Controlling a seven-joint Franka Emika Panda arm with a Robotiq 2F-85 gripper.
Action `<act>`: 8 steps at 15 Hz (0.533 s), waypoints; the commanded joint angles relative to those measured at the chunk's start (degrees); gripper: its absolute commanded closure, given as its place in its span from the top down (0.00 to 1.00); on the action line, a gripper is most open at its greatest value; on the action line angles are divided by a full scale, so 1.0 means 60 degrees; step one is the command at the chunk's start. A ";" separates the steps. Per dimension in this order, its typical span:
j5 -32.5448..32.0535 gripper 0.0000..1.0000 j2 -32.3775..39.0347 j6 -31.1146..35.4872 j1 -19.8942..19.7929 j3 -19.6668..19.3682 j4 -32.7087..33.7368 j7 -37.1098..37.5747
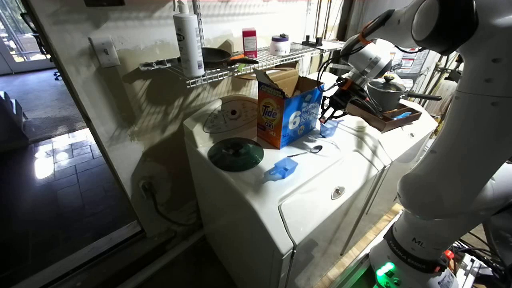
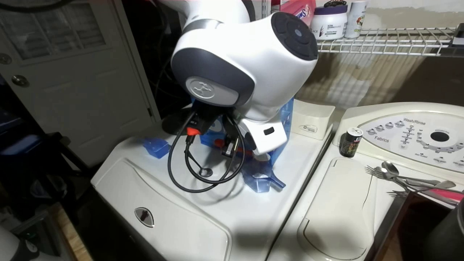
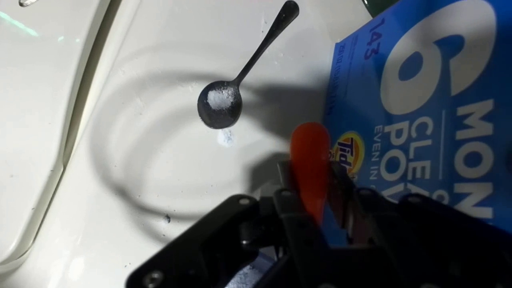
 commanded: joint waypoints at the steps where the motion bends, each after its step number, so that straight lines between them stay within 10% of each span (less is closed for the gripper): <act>1: 0.0729 0.06 -0.0396 0.0224 -0.0045 -0.0013 -0.0527 -0.0462; 8: 0.1195 0.06 -0.0676 0.0373 -0.0041 -0.0234 -0.0895 -0.0360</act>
